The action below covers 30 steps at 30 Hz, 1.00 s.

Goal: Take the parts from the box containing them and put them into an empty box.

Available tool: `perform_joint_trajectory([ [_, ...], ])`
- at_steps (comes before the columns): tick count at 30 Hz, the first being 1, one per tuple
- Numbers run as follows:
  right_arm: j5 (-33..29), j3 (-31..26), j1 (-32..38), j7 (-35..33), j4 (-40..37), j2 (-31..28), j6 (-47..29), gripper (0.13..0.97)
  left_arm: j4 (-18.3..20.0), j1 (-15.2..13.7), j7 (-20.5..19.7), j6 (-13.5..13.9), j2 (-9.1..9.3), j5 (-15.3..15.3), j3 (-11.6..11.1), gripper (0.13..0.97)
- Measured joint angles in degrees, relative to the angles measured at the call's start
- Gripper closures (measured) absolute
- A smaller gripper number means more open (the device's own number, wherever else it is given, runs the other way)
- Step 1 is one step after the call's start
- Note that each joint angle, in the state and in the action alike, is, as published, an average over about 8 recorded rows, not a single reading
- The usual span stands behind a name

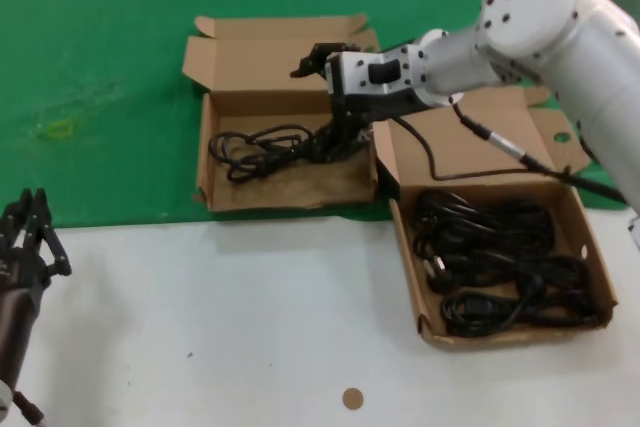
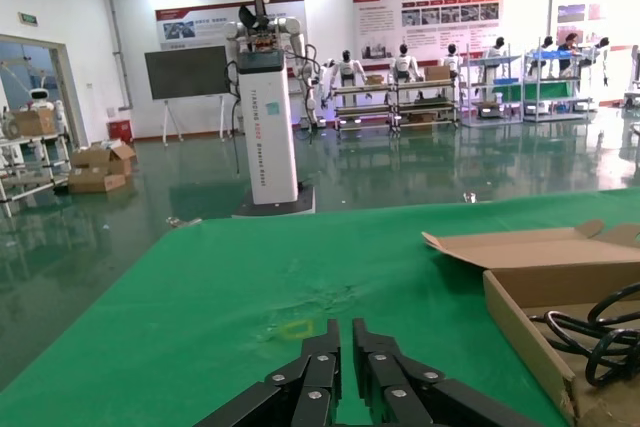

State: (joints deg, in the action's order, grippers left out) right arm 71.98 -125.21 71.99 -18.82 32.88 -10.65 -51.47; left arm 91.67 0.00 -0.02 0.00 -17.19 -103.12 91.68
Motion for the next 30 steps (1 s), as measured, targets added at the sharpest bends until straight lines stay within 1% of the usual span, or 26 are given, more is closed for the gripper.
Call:
perform_joint_trajectory([
  [2,0.61,0.66,-1.41,0.37,1.15,-0.13,1.0,0.492,0.0,0.0,0.0,0.0,0.0,0.0,0.0,0.923],
  [3,0.94,1.01,-2.17,0.58,1.77,-0.2,1.55,0.492,0.0,0.0,0.0,0.0,0.0,0.0,0.0,0.917],
  [9,3.18,3.43,-7.41,1.95,6.01,-0.68,5.26,0.347,0.0,0.0,0.0,0.0,0.0,0.0,0.0,0.906],
  [11,4.03,4.35,-9.37,2.47,7.62,-0.85,6.66,0.299,0.0,0.0,0.0,0.0,0.0,0.0,0.0,0.876],
  [15,5.76,6.2,-13.31,3.51,10.87,-1.21,9.51,0.299,0.0,0.0,0.0,0.0,0.0,0.0,0.0,0.816],
  [17,6.62,7.13,-15.31,4.03,12.5,-1.39,10.94,0.269,0.0,0.0,0.0,0.0,0.0,0.0,0.0,0.786],
  [18,7.03,7.58,-16.27,4.28,13.28,-1.48,11.62,0.254,0.0,0.0,0.0,0.0,0.0,0.0,0.0,0.786],
  [23,9.14,9.85,-21.15,5.55,17.27,-1.92,15.11,0.179,0.0,0.0,0.01,0.0,0.0,-0.01,0.0,0.667],
  [26,10.44,11.25,-24.14,6.33,19.71,-2.2,17.26,0.167,0.0,0.0,0.02,0.0,0.0,-0.01,0.0,0.596],
  [27,10.87,11.72,-25.14,6.59,20.53,-2.29,17.97,0.16,0.0,0.0,0.02,0.0,0.0,-0.01,0.0,0.596],
  [30,12.17,13.11,-28.14,7.38,22.97,-2.56,20.11,0.142,0.0,0.0,0.02,0.0,0.0,-0.01,0.0,0.513],
])
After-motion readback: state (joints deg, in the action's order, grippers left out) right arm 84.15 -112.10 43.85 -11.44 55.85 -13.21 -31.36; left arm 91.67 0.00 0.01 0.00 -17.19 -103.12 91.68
